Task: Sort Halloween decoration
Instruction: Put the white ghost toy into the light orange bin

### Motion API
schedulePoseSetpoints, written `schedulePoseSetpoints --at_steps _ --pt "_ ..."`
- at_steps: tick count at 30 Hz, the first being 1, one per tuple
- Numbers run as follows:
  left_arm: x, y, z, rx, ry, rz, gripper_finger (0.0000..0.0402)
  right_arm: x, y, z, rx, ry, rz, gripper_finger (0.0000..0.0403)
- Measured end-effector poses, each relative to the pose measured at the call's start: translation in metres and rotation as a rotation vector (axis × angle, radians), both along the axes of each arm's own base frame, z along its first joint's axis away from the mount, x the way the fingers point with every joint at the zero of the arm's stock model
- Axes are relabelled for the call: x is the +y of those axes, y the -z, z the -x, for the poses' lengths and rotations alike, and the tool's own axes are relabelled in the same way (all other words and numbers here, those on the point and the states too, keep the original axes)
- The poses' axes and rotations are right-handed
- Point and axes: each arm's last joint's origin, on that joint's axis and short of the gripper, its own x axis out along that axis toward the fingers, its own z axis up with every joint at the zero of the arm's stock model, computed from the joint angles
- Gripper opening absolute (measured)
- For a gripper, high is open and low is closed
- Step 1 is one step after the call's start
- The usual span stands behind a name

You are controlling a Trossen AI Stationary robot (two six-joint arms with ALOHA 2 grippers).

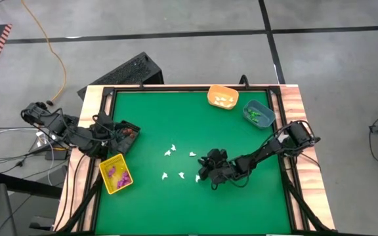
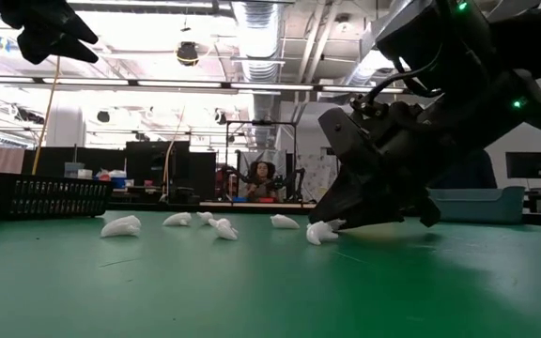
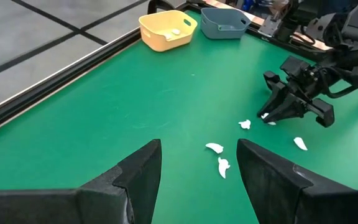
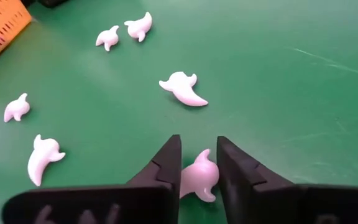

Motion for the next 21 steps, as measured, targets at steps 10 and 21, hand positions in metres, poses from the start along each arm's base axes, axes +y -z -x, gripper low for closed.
schedulePoseSetpoints --at_steps 10,21 --pt "0.0 0.0 0.0 -0.003 -0.003 0.007 0.0199 0.004 -0.008 -0.011 -0.024 -0.015 -0.035 0.006" --pt "0.0 0.0 0.0 0.003 -0.001 -0.001 0.0199 -0.001 -0.035 -0.014 -0.05 0.017 -0.023 0.0058"
